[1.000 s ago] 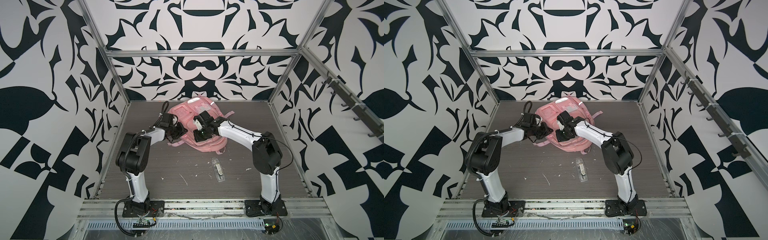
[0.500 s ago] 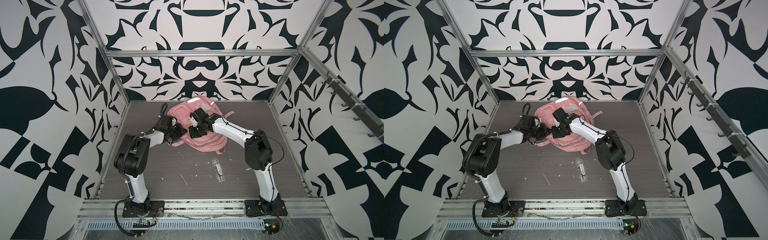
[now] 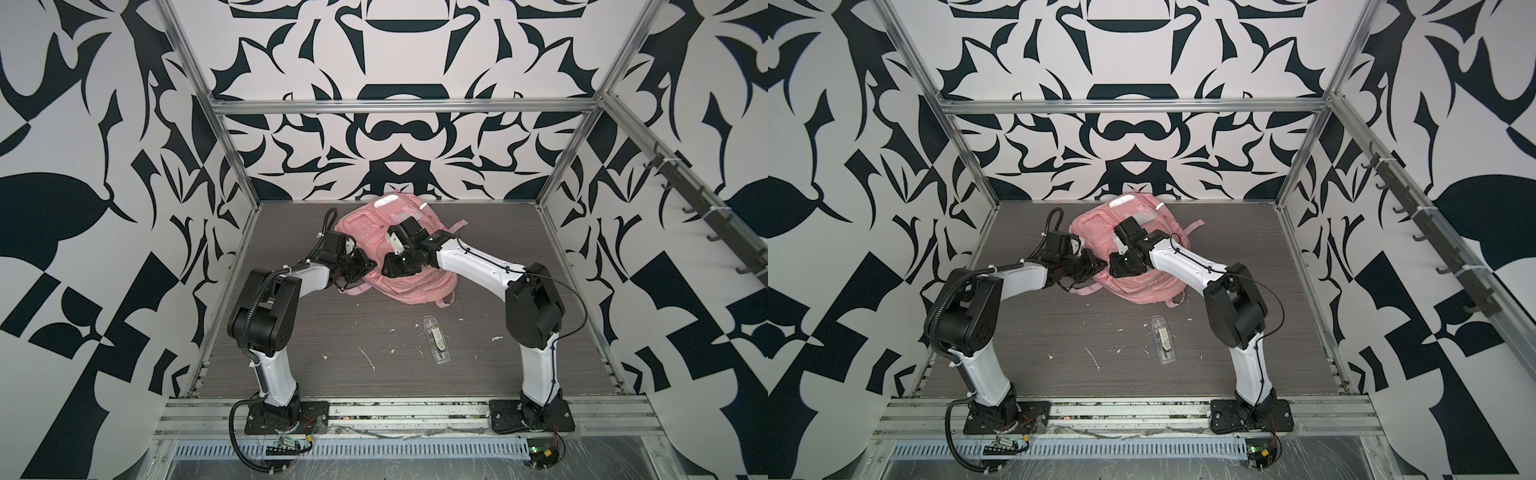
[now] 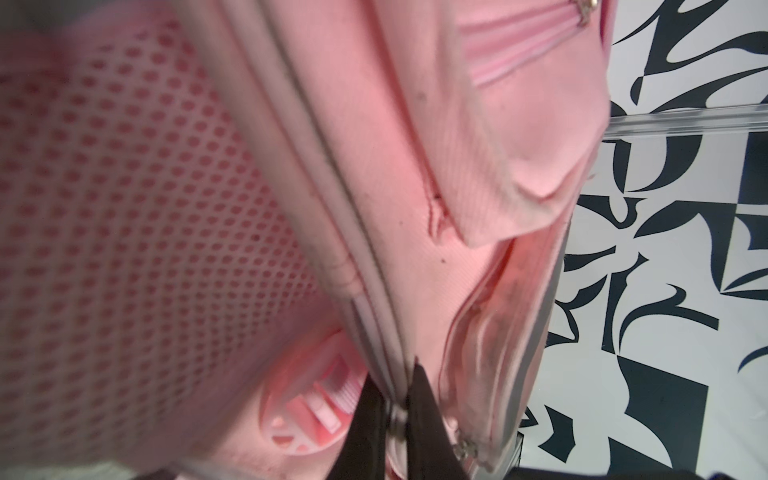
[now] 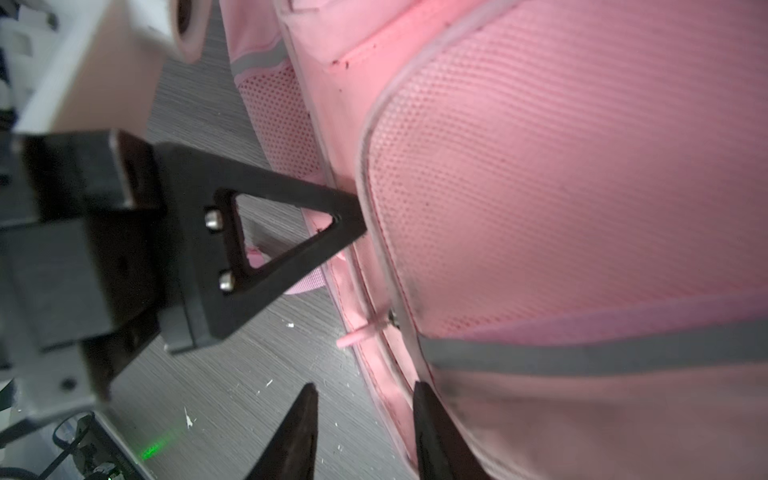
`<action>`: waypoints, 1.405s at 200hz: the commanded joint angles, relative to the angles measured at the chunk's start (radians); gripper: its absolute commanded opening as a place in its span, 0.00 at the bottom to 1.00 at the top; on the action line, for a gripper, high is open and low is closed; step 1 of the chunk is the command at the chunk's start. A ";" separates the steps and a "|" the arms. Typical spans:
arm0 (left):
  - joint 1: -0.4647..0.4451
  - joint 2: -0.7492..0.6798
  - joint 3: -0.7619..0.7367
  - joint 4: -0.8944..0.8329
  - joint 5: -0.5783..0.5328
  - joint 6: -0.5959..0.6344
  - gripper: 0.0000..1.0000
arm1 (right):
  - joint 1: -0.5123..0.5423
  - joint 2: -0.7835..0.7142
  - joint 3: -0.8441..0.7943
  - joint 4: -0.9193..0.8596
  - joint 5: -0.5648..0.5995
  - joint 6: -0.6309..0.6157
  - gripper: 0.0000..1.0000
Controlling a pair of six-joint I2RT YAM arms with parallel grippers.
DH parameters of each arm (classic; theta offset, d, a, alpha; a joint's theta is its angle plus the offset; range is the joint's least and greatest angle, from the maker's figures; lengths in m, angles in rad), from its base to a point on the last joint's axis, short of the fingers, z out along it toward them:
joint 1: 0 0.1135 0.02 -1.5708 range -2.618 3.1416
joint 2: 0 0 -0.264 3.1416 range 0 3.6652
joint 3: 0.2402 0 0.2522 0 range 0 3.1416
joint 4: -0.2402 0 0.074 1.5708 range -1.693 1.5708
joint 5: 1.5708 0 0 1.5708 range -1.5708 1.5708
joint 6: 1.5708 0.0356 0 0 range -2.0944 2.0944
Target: Pack the student bag
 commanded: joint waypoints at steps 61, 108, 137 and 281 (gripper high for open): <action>0.044 -0.082 0.023 -0.197 0.005 0.110 0.32 | -0.015 -0.252 -0.259 0.010 0.100 -0.035 0.41; 0.058 -0.153 0.022 -0.292 -0.005 0.179 0.44 | -0.040 -0.326 -0.341 -0.022 0.116 -0.043 0.42; 0.058 -0.190 0.021 -0.333 -0.002 0.216 0.46 | -0.062 -0.362 -0.395 -0.029 0.118 -0.042 0.42; -0.211 -0.301 0.036 -0.565 -0.154 0.340 0.62 | -0.163 -0.501 -0.617 -0.095 0.094 -0.002 0.52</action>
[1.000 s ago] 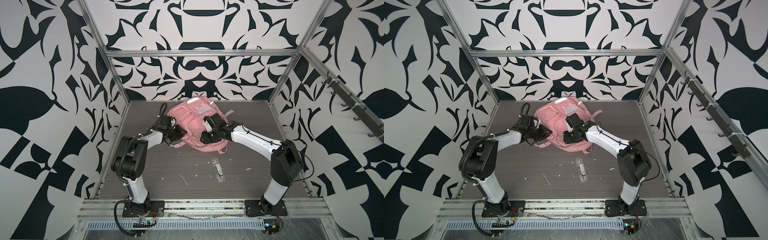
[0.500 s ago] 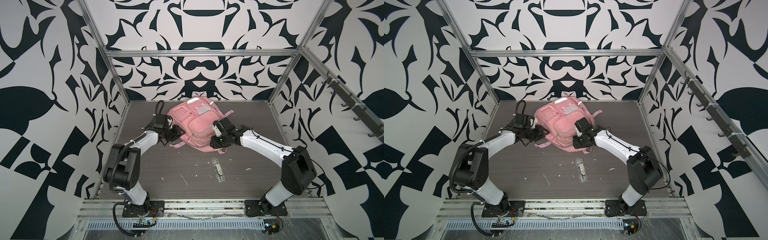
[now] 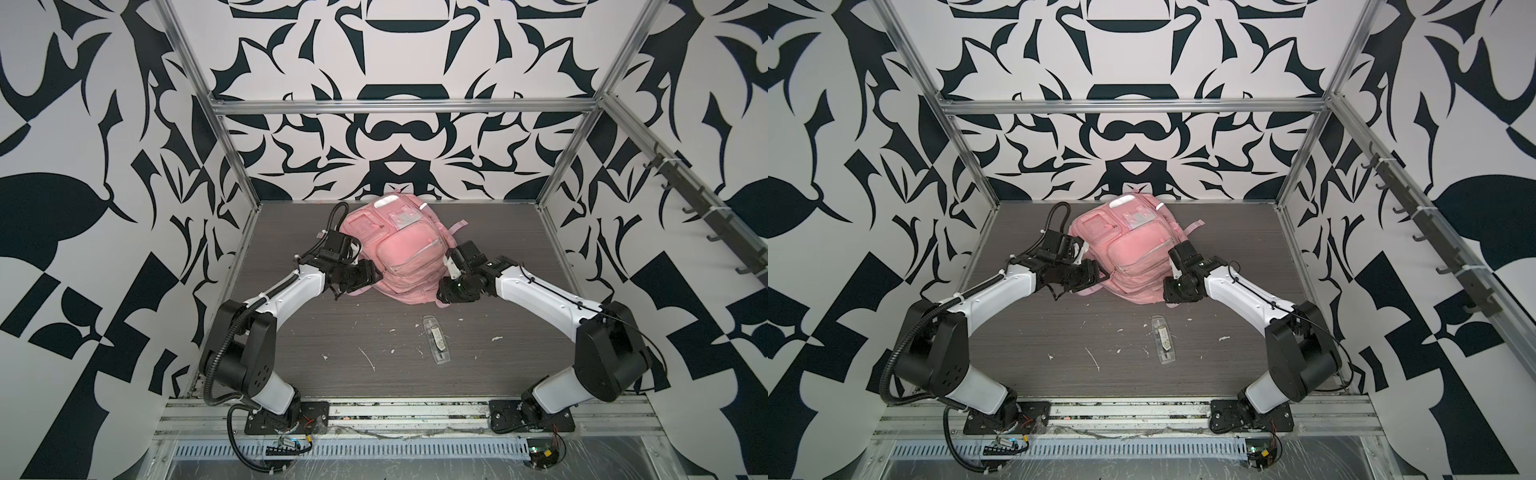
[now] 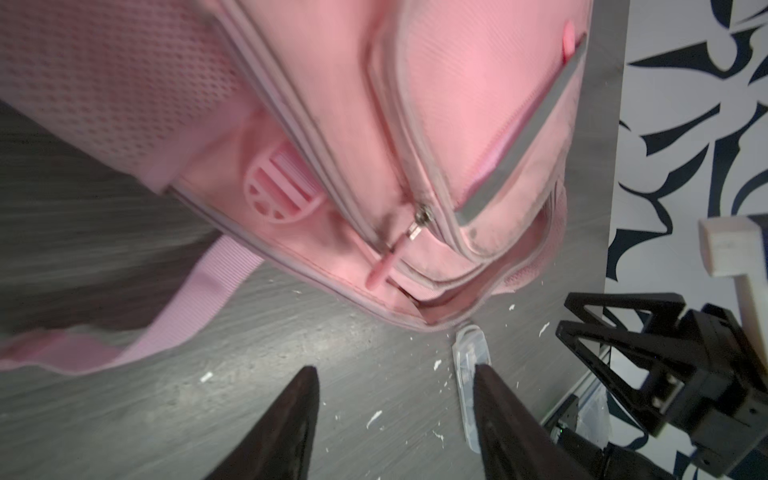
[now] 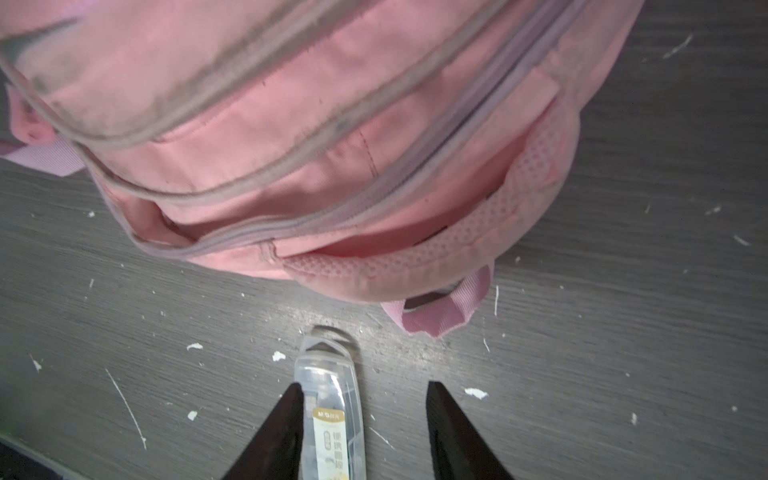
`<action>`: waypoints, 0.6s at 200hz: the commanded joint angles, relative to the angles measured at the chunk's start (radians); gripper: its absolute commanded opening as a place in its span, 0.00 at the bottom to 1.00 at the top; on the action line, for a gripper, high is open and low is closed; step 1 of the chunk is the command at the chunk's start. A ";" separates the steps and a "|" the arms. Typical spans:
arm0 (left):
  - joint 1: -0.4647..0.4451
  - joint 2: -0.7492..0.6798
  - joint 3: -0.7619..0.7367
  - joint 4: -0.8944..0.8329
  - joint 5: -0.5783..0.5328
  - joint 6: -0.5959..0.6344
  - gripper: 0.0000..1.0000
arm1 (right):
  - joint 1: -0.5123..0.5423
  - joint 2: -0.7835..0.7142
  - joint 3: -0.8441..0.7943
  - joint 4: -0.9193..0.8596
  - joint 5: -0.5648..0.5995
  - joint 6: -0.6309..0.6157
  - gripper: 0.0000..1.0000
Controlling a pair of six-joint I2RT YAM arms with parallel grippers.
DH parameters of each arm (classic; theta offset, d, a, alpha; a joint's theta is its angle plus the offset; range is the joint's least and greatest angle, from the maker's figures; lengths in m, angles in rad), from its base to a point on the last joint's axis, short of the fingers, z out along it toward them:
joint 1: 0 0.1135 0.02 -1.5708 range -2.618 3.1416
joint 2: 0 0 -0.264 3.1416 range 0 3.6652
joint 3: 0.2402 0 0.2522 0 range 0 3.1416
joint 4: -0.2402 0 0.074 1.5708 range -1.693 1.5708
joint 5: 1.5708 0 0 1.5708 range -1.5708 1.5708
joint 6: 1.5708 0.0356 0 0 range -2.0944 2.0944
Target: Pack the student bag
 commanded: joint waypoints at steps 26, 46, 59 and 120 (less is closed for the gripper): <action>-0.174 -0.007 -0.002 -0.069 -0.069 0.006 0.62 | 0.018 -0.102 -0.128 -0.027 -0.045 0.057 0.54; -0.228 0.029 -0.008 -0.066 -0.059 -0.015 0.62 | 0.038 -0.136 -0.179 -0.011 -0.060 0.082 0.55; -0.260 0.048 -0.009 -0.061 -0.053 -0.028 0.62 | 0.059 -0.150 -0.199 -0.015 -0.056 0.091 0.54; -0.325 0.092 -0.063 0.003 -0.015 -0.075 0.62 | 0.204 -0.157 -0.282 0.020 -0.064 0.165 0.55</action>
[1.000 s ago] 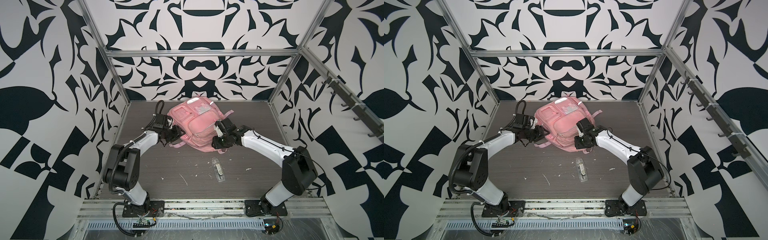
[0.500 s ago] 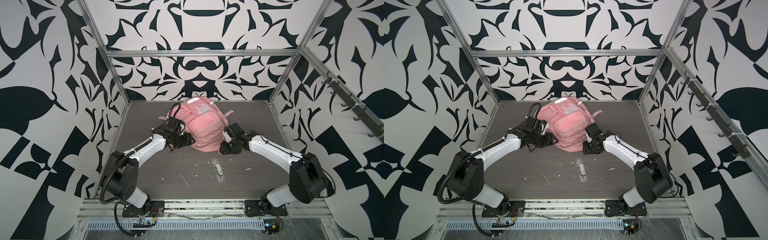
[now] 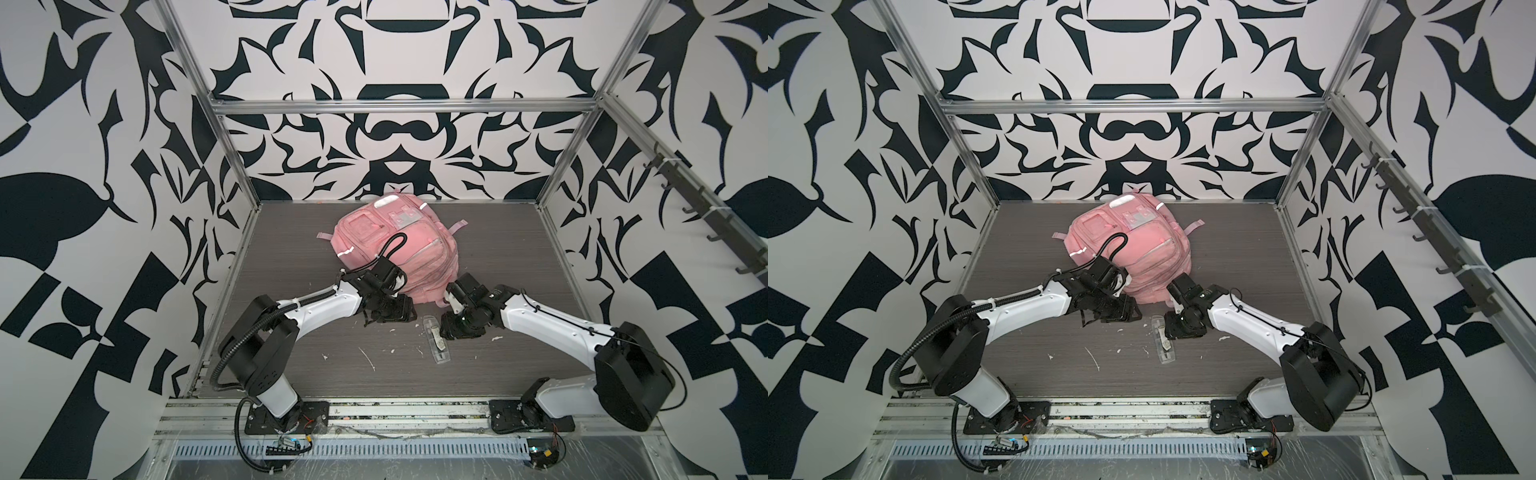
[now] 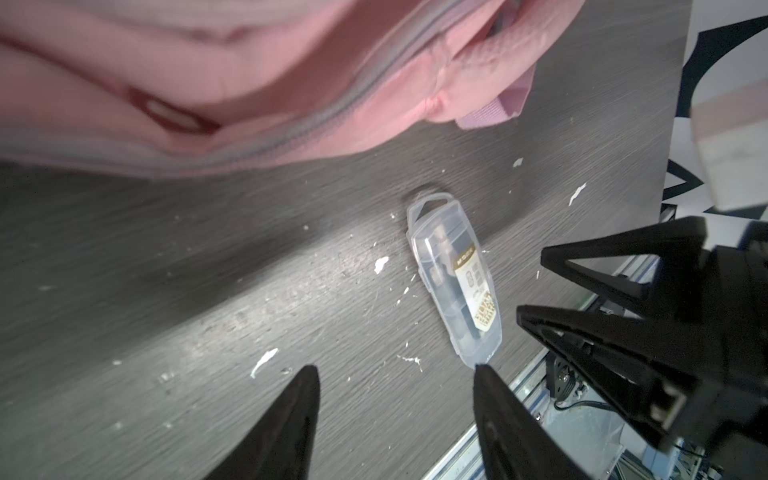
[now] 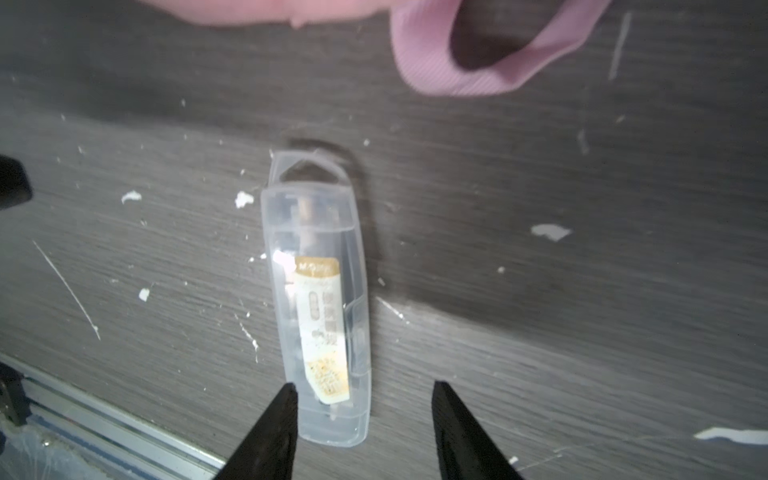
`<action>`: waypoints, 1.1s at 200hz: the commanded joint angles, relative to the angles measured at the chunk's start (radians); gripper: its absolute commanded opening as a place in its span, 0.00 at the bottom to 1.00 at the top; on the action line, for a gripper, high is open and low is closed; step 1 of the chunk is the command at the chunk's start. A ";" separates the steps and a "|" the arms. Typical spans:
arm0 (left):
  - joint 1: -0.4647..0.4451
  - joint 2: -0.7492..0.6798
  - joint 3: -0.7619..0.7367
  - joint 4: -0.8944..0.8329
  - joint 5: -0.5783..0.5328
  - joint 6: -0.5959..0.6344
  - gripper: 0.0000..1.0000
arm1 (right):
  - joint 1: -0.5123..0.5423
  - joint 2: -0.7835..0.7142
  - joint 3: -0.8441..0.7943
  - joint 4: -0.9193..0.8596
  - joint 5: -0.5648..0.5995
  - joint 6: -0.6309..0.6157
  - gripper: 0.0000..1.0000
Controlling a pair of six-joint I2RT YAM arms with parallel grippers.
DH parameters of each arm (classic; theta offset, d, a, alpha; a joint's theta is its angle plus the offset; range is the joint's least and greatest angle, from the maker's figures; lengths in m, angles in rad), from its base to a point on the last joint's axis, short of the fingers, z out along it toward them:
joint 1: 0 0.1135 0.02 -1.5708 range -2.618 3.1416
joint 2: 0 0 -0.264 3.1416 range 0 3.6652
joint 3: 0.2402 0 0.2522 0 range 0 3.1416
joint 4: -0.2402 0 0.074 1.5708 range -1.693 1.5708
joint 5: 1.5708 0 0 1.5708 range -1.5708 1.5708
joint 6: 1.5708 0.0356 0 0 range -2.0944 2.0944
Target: Pack the student bag
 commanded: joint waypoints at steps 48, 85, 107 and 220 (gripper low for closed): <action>-0.005 -0.015 -0.076 0.034 0.017 -0.033 0.62 | 0.096 -0.001 -0.074 0.098 -0.001 0.110 0.56; -0.005 -0.033 -0.113 0.054 0.017 -0.034 0.62 | 0.153 0.035 -0.076 0.157 -0.016 0.145 0.57; -0.005 -0.045 -0.130 0.063 0.015 -0.037 0.62 | 0.185 0.053 -0.068 0.176 -0.014 0.163 0.57; -0.046 -0.027 -0.090 0.002 -0.066 0.047 0.62 | 0.211 -0.026 -0.019 0.107 0.095 0.146 0.60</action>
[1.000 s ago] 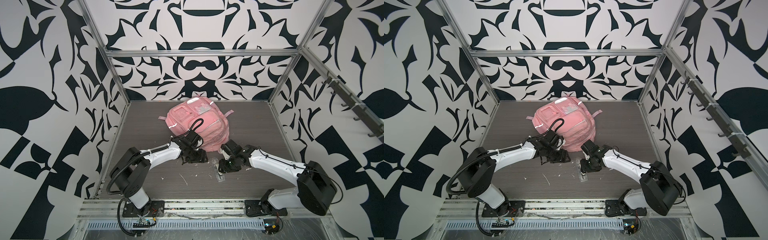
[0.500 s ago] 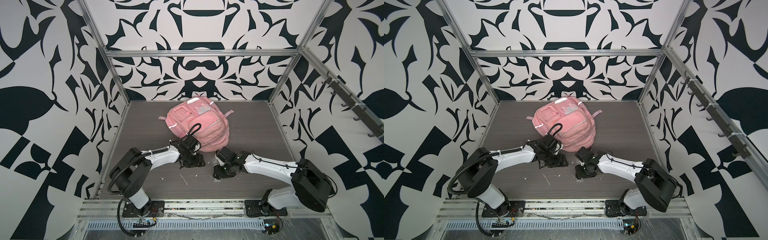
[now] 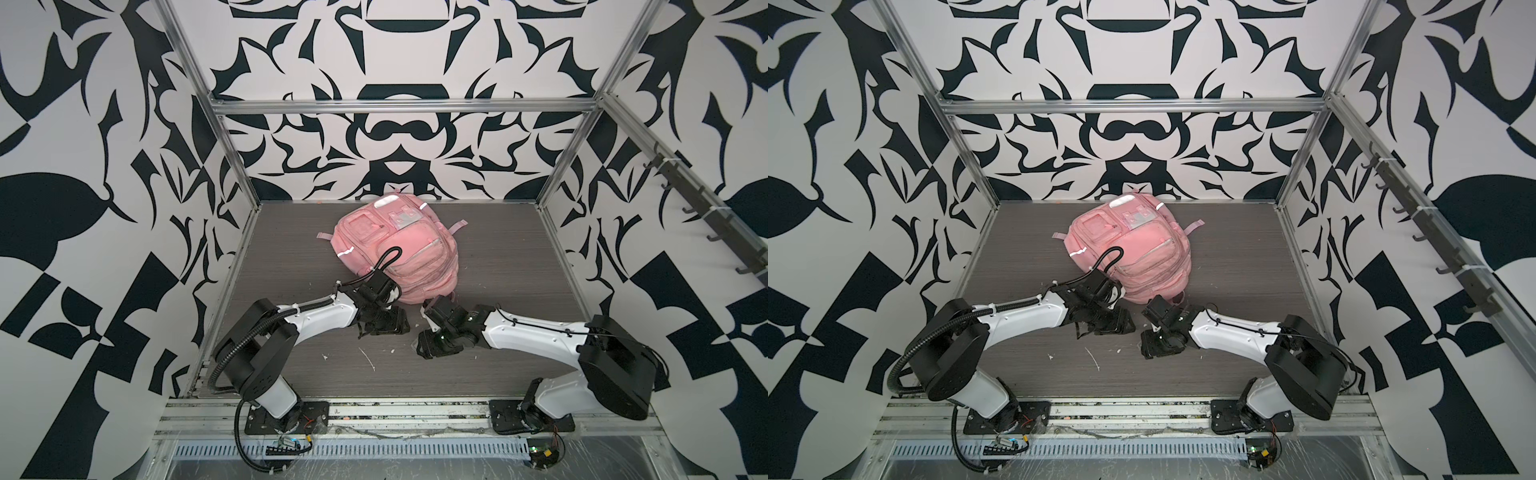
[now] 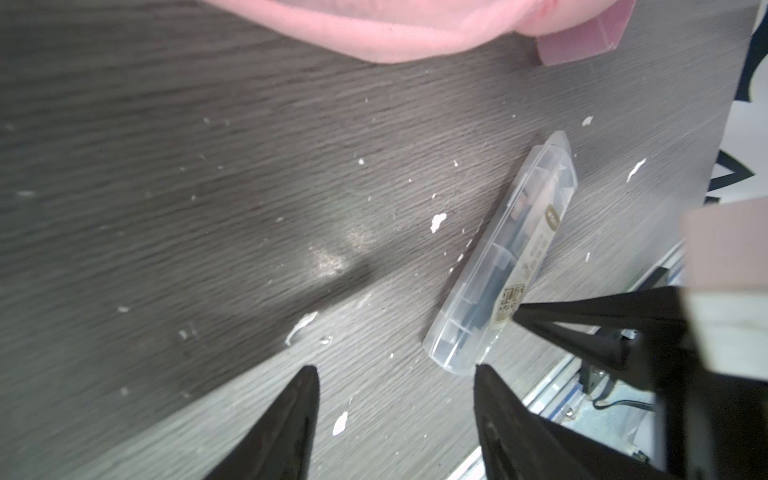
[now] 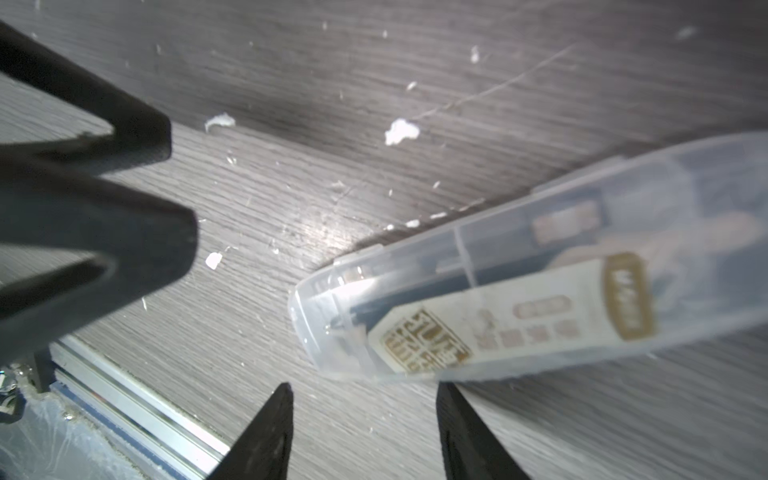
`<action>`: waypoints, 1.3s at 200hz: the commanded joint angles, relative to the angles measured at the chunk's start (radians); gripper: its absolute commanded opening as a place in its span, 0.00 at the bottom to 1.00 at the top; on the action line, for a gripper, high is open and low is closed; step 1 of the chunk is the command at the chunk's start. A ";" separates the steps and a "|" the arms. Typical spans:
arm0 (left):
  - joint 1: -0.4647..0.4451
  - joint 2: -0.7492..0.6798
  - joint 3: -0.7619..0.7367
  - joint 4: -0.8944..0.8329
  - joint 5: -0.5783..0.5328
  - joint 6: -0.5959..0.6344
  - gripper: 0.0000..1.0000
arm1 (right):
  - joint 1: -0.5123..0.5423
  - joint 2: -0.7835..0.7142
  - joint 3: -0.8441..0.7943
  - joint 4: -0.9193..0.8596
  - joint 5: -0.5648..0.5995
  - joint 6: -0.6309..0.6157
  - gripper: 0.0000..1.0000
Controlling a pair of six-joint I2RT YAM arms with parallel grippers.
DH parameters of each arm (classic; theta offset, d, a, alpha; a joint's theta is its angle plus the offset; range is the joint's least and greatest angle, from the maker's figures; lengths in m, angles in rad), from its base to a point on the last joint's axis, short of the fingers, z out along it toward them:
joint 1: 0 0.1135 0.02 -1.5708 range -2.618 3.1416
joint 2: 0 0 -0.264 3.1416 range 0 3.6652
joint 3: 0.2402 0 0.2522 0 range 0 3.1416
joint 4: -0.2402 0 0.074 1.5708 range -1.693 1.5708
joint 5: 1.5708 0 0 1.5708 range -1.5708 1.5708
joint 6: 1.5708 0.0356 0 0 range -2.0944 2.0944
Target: Pack the student bag
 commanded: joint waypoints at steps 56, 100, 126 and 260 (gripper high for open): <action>-0.124 0.095 0.156 -0.114 -0.120 0.181 0.62 | -0.150 -0.184 -0.024 -0.184 0.159 0.021 0.60; -0.197 0.146 0.223 -0.147 -0.176 0.286 0.63 | -0.322 -0.281 -0.097 -0.164 0.118 0.044 0.59; -0.220 0.187 0.259 -0.176 -0.202 0.338 0.65 | -0.359 -0.291 -0.096 -0.162 0.109 0.036 0.59; -0.324 0.323 0.371 -0.256 -0.352 0.461 0.66 | -0.435 -0.294 -0.140 -0.111 0.056 0.019 0.59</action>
